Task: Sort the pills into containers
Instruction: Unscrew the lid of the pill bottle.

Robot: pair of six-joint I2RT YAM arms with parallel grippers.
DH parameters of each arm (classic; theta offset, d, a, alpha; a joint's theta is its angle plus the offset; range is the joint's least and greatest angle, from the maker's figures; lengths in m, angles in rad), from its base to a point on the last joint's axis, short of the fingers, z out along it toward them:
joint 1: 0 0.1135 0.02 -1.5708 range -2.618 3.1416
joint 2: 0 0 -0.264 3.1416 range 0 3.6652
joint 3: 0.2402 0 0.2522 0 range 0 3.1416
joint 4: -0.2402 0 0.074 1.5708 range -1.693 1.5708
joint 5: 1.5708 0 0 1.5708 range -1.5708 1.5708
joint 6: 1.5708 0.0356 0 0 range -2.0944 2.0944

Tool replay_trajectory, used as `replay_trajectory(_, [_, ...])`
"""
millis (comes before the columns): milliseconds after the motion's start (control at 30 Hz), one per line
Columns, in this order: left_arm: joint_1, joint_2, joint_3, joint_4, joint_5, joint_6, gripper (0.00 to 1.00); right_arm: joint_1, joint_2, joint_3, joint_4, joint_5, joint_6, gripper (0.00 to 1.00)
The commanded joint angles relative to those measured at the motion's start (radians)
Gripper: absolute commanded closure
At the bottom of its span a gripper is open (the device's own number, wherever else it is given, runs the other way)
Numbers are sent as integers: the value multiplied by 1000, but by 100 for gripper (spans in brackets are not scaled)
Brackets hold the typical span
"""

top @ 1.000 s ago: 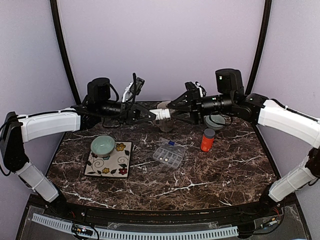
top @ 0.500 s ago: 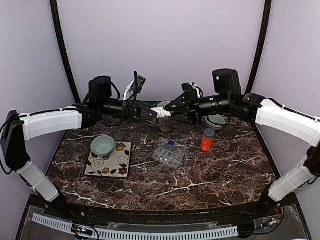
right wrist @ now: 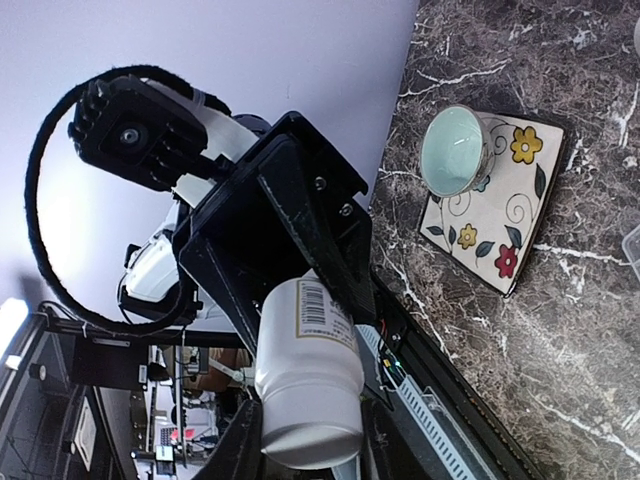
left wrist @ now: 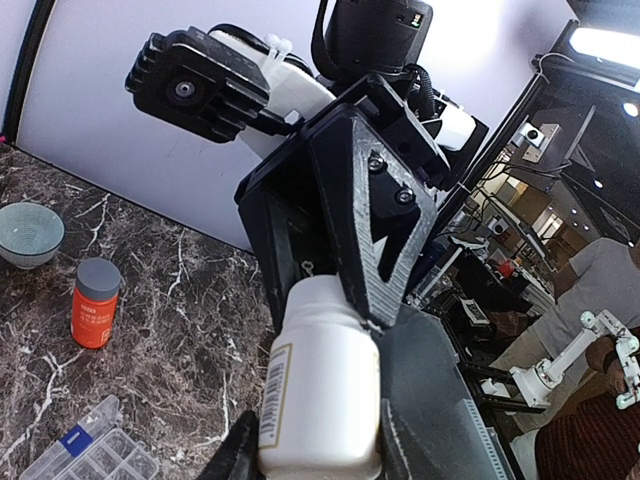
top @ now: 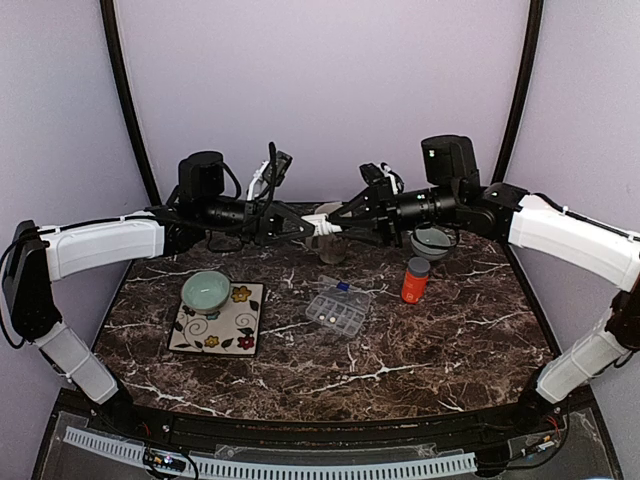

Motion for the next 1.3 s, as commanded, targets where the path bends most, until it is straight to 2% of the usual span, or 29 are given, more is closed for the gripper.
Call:
replay_trajectory(0, [-1,-4,28,9,18,11,100,6,17,60,-41,6,-131,85])
replay_trajectory(433, [2,-3,20,41,58,-45,100,-6,4,77,-86,-32,-587,84])
replay_trajectory(733, [3,-7,13,40,72,-64,100,-8,-13,81,-143,55,-845,86])
replay_trajectory(967, [3,-8,12,51,82,-84,100,-8,-38,64,-161,140,-961,87])
replay_trajectory(1267, [3,-8,6,65,86,-98,100,-8,-59,32,-133,153,-985,87])
